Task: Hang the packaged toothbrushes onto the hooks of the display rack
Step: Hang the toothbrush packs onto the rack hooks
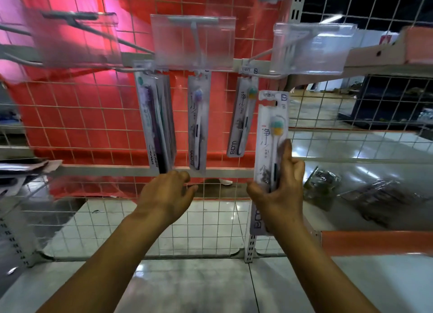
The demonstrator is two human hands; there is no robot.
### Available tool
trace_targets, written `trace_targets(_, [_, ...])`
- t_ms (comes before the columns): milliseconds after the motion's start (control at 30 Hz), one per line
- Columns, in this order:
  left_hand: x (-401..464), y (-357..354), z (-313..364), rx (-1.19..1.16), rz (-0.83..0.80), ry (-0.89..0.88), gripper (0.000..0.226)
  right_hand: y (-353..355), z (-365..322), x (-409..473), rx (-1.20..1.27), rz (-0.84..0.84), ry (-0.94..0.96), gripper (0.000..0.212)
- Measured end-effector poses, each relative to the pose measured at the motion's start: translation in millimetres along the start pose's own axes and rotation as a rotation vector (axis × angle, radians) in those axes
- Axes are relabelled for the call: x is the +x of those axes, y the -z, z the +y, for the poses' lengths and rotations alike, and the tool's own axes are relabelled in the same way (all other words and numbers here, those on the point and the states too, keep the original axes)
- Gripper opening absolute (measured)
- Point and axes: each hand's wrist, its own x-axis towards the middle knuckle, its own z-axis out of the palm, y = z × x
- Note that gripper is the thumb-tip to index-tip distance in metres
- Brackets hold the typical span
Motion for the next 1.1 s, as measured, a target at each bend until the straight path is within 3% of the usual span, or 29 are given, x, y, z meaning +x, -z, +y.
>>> trace_targets(167, [-1,-4,6,0.036,0.033,-0.062,0.033,16,0,19,0.070,0.072,-0.078,0.105])
trace_targets(500, [-6,-9,3,0.018,0.017,-0.086,0.034,5,-15,11,0.035,0.038,0.123,0.104])
trace_targets(800, [-5,-11,-3,0.079,-0.055,-0.045,0.036,-23,-8,78,-0.279,-0.155,0.042,0.105])
trace_targets(1100, [-5,-18,-5,0.080,-0.089,-0.015,0.033,-37,11,117,-0.586,-0.205,-0.003,0.110])
